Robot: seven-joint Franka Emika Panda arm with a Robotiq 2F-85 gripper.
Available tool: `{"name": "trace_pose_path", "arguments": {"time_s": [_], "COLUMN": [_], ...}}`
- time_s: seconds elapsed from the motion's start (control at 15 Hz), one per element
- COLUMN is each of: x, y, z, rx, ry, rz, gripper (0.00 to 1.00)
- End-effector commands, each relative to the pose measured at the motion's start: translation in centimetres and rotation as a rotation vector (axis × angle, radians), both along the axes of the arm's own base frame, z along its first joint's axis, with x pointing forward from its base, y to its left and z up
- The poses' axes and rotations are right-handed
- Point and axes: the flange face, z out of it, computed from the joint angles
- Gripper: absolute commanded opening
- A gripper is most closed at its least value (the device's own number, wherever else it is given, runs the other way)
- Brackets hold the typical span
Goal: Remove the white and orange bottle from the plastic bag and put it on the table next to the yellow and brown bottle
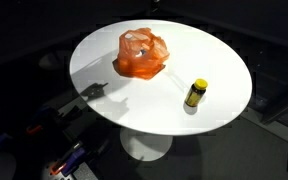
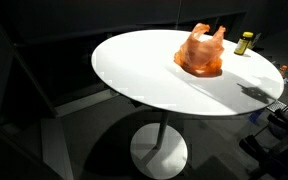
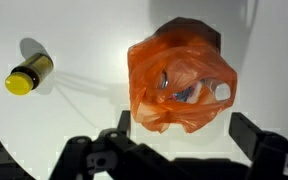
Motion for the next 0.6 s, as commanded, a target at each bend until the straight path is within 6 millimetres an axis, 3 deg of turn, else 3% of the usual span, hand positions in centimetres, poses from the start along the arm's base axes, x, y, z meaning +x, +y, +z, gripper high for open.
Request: {"name": "trace_pose_path", "arguments": {"time_s": [0.0, 0.27, 0.53], "x": [2.7, 3.4, 2.8], "y": [-0.9, -1.1, -0.8], "z": [-1.5, -2.6, -3.8], "rx": [0.054, 0.069, 0.048], "ry": [0.099, 0.164, 0.152], "rz": [-0.035, -0.024, -0.018], "gripper": [1.00, 1.00, 1.00]}}
